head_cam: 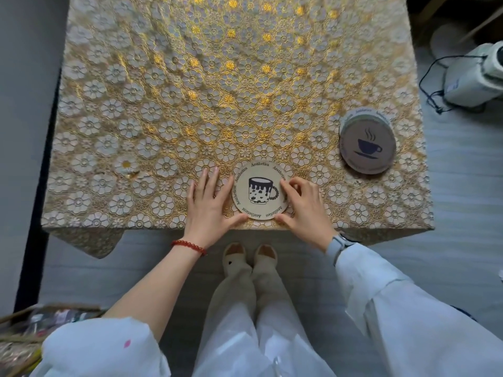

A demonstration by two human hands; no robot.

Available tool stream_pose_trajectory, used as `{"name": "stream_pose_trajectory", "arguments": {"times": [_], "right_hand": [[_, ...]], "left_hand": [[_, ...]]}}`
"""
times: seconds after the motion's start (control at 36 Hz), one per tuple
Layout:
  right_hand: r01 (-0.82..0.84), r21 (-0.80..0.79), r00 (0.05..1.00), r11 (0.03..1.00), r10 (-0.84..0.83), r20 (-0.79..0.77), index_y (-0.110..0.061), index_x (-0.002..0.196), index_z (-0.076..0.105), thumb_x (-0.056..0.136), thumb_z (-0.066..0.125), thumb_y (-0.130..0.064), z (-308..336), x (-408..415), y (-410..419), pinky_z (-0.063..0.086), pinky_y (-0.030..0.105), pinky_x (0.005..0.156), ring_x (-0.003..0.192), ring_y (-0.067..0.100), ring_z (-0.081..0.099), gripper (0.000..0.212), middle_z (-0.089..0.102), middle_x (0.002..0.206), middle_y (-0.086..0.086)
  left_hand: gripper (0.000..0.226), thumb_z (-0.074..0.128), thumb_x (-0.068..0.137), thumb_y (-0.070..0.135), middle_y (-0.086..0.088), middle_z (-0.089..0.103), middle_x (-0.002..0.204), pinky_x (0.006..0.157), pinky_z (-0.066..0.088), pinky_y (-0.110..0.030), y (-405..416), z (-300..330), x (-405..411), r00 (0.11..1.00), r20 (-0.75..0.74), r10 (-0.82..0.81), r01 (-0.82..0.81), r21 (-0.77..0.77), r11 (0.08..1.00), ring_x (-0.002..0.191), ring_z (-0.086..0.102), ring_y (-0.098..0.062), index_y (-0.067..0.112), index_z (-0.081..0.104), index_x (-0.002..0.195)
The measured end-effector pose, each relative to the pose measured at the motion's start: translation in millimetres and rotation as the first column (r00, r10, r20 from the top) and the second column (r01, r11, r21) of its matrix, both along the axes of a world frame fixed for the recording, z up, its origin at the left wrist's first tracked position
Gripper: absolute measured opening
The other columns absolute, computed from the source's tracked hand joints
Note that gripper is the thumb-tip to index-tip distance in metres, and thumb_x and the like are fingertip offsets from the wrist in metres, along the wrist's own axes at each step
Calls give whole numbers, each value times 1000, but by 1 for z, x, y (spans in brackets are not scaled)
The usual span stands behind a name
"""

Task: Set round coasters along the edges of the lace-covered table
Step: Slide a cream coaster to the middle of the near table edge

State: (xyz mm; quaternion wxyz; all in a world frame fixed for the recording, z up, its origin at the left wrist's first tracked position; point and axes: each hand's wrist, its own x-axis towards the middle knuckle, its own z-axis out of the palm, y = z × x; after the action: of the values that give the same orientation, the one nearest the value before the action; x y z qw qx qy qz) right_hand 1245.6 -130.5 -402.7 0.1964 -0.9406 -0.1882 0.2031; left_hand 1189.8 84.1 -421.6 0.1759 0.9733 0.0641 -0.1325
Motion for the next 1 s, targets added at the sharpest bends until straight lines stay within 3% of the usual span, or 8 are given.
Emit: {"name": "stream_pose_trajectory", "arguments": {"times": [0.28, 0.53, 0.69, 1.0], "right_hand": [[20, 19, 1000, 1000, -20, 10, -18, 137, 30, 72, 68, -41, -2, -4, 0, 28, 41, 107, 126, 23, 22, 78, 33, 135, 8], [14, 22, 999, 1000, -15, 48, -17, 132, 37, 70, 69, -41, -3, -7, 2, 28, 43, 106, 123, 24, 22, 74, 38, 130, 9], [-24, -1, 999, 1000, 24, 42, -22, 134, 32, 73, 64, -41, -4, -8, 8, 19, 47, 110, 125, 22, 19, 71, 35, 132, 7], [-29, -20, 998, 999, 30, 48, -27, 132, 36, 75, 64, -40, 0, -13, 27, -1, 54, 112, 134, 25, 20, 65, 35, 136, 4]], "left_hand": [[90, 50, 70, 70, -5, -1, 156, 113, -10, -45, 1, -1, -1, 1000, -10, -15, 15, -10, 1000, 142, -11, -21, 33, 12, 143], [88, 51, 69, 70, -4, 5, 156, 114, -3, -45, 11, 0, -3, 999, -2, -34, 34, -23, 999, 143, -4, -21, 33, 18, 142], [85, 57, 69, 66, -4, 11, 155, 114, 3, -52, 17, 2, -9, 1000, 30, -2, 3, -23, 1000, 143, 1, -21, 31, 26, 140], [84, 60, 72, 60, -7, 13, 155, 115, 0, -49, 30, 4, -16, 999, 33, 34, -33, -39, 999, 143, 1, -22, 29, 24, 141]]}}
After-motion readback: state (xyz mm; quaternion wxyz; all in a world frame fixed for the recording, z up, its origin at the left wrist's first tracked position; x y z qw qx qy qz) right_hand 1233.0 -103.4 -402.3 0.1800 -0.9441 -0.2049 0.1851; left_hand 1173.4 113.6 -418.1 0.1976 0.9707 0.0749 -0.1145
